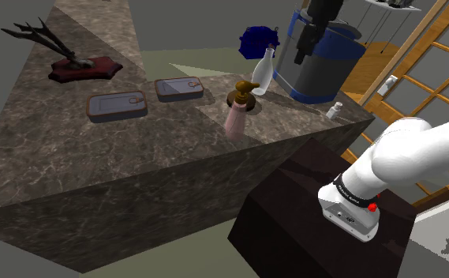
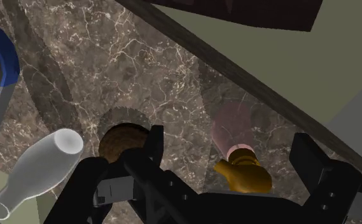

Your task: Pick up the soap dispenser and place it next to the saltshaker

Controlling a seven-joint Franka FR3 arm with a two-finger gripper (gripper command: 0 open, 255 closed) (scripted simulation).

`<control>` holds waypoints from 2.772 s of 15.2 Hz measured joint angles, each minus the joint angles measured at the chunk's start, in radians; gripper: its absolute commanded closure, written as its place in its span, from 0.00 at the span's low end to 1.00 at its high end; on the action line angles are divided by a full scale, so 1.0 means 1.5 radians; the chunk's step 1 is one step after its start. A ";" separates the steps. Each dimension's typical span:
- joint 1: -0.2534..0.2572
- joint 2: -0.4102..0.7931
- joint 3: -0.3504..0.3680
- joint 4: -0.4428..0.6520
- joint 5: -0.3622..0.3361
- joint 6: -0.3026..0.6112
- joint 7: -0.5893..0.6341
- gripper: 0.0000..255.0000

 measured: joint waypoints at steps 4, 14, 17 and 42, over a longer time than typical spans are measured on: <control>0.013 0.091 0.034 0.026 -0.006 0.056 0.018 0.00; 0.039 0.315 0.099 0.136 -0.057 0.138 0.065 0.00; 0.041 0.330 0.103 0.126 -0.061 0.161 0.071 0.00; 0.040 0.335 0.102 0.099 -0.063 0.192 0.072 1.00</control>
